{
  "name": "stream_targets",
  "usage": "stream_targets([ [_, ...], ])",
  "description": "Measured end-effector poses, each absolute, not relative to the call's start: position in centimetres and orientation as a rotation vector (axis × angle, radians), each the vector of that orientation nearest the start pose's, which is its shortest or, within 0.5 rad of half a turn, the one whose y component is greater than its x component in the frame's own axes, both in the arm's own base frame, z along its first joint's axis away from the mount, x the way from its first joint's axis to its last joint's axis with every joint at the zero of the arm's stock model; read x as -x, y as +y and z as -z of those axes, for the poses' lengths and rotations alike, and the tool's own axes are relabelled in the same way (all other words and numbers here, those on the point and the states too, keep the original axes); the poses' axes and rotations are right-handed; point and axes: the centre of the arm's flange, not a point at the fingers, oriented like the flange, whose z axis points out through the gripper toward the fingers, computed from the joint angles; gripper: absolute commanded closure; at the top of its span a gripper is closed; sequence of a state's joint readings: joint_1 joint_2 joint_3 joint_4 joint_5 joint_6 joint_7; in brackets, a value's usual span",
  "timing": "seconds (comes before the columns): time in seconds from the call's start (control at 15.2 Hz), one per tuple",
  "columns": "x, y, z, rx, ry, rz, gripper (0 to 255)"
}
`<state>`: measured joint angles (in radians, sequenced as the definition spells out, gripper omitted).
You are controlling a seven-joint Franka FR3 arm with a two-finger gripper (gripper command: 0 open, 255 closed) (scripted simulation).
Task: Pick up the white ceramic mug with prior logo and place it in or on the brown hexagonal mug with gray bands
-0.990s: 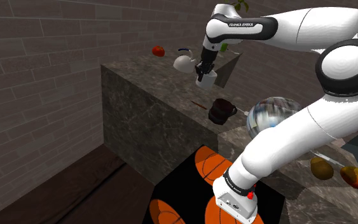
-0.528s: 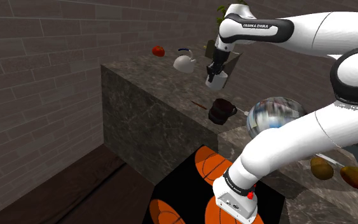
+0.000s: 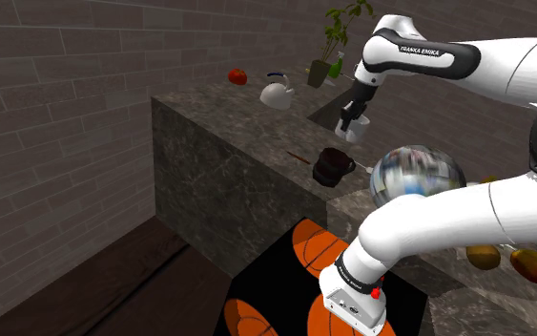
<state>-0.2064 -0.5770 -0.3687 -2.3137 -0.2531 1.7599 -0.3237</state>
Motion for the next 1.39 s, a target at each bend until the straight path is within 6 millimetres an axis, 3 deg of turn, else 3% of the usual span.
stream_targets([
  [0.26, -28.2, -26.1, -52.7, 3.178, 0.233, -0.038, 255],
  [1.06, -28.2, -26.2, -46.4, 3.177, 0.232, -0.039, 255],
  [1.39, -28.2, -26.3, -45.9, 3.180, 0.233, -0.032, 255],
])
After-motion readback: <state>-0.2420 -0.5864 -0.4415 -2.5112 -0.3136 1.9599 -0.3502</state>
